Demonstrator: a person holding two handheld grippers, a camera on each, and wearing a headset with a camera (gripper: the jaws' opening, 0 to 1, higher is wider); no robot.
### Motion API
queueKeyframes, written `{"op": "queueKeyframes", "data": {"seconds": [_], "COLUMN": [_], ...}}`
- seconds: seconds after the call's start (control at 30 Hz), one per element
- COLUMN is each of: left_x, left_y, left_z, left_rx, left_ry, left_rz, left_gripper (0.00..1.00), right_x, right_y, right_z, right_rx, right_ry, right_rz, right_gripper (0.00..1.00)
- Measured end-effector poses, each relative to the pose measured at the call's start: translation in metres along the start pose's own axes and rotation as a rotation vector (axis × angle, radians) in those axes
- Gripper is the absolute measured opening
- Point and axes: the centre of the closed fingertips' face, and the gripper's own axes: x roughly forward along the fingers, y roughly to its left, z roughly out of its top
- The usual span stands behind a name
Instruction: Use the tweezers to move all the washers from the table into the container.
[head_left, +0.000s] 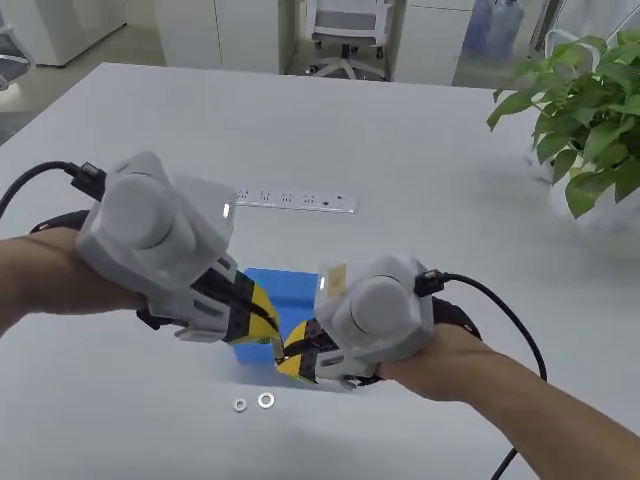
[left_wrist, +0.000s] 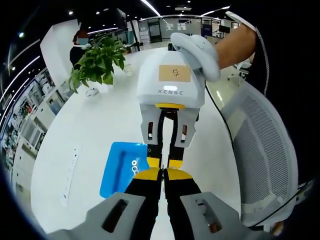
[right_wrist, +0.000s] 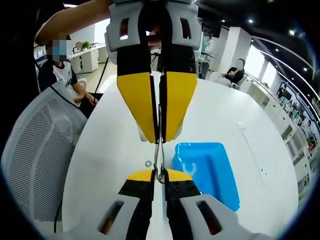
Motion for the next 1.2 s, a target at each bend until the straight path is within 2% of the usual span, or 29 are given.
{"op": "queueKeyframes", "data": {"seconds": [0.33, 0.57, 1.2], "left_x": [0.001, 0.006, 0.029], "left_y": [0.019, 0.032, 0.059], "left_z": [0.003, 0.001, -0.017], "left_rx": [0.020, 0.024, 0.007], "left_ry": [0.000, 0.001, 0.015], "left_rz": [0.003, 0.002, -0.019], "left_gripper": [0.06, 0.06, 0.06], "right_x": [-0.002, 0.002, 0.023], "right_y": [-0.021, -0.035, -0.058], "right_z": [0.000, -0.005, -0.025], "right_rx": [0.001, 0.007, 0.047], "right_ry": [-0.002, -0.001, 0.006], "right_rz": [-0.019, -0.022, -0.010], "right_gripper": [0.09, 0.09, 0.09]}}
